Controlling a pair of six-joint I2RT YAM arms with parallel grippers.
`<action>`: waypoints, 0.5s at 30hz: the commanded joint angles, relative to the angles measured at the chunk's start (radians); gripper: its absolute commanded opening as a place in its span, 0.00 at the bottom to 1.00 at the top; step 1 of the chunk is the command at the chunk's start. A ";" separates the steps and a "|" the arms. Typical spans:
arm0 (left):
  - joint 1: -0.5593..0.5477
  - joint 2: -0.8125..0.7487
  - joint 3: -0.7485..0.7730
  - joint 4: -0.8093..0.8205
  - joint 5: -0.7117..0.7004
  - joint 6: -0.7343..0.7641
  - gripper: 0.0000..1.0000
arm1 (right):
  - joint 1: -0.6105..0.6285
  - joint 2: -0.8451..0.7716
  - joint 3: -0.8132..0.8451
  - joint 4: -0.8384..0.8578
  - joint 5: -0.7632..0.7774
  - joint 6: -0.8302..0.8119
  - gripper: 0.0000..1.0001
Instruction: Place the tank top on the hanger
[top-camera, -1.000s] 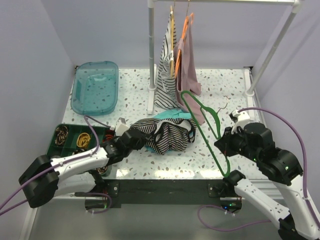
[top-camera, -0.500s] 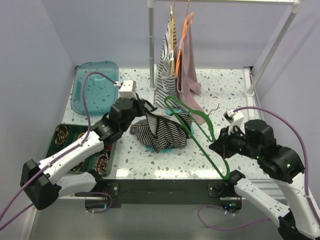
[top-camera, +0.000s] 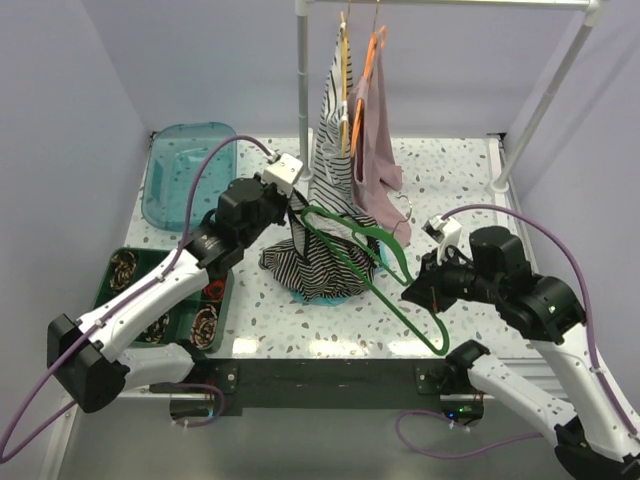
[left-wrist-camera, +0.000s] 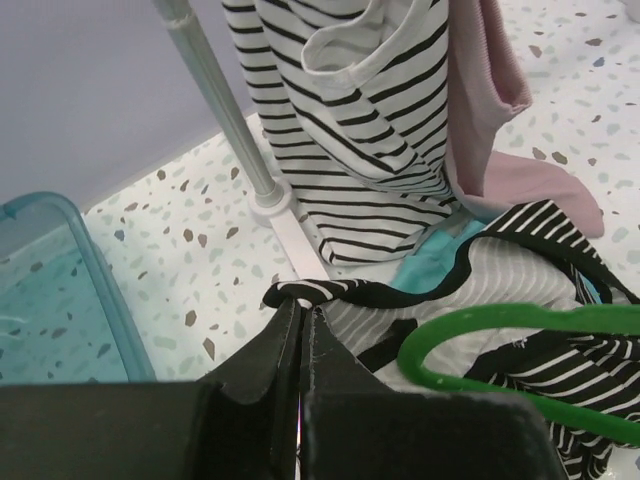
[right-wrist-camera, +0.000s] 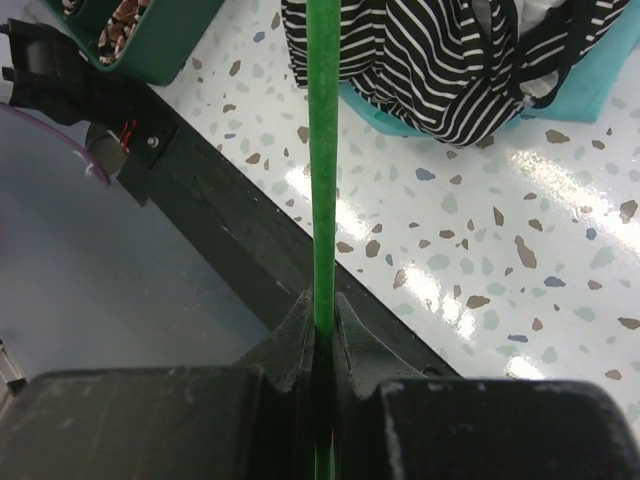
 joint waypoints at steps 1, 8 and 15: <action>0.012 -0.023 0.106 0.002 0.109 0.088 0.00 | 0.005 0.039 0.034 0.059 -0.083 -0.041 0.00; 0.012 -0.008 0.196 -0.070 0.278 0.113 0.00 | 0.032 0.089 0.068 0.122 -0.147 -0.023 0.00; 0.012 0.008 0.238 -0.127 0.372 0.128 0.00 | 0.165 0.152 0.147 0.187 -0.126 0.022 0.00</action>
